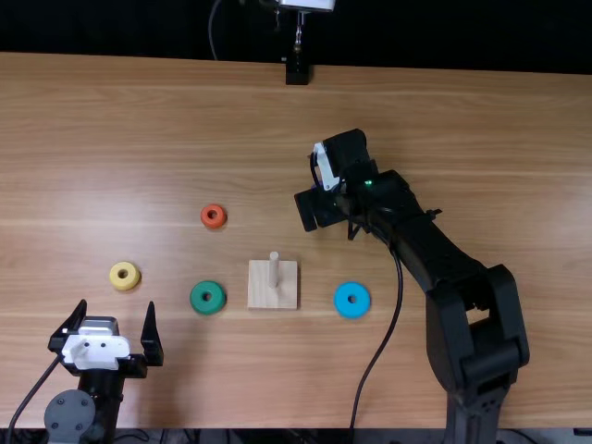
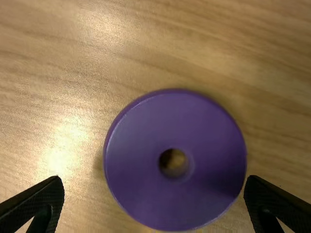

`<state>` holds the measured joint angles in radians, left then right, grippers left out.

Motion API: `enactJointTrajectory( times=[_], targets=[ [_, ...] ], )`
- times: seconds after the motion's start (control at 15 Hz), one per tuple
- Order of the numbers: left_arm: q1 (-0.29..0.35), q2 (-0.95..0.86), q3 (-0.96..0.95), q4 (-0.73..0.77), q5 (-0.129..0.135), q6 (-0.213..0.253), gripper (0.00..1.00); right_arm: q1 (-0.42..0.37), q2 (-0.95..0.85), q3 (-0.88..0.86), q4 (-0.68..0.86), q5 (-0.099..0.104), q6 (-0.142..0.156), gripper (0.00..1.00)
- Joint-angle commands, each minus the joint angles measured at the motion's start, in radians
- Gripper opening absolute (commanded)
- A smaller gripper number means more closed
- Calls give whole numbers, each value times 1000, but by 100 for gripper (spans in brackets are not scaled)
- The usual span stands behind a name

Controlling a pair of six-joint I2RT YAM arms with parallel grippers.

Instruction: Build the Hanoi tower: stack the rings onto the peg from bottom to top in this color order: purple, dark blue, light blue, dark green, light green, yellow, orange.

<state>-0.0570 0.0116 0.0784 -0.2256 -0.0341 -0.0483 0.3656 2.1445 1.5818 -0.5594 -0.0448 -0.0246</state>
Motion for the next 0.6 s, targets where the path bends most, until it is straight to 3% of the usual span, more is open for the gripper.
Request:
enactJointTrajectory(
  times=[0.0,0.33,0.53],
  targets=[
    [8,-12,-49,-17,-5,15,100,-5,38,60,-5,1,4,100],
    [8,-12,-49,-17,-5,15,100,-4,68,103,-16,2,4,100],
    [8,-12,-49,-17,-5,15,100,-4,95,144,-102,12,4,100]
  ],
)
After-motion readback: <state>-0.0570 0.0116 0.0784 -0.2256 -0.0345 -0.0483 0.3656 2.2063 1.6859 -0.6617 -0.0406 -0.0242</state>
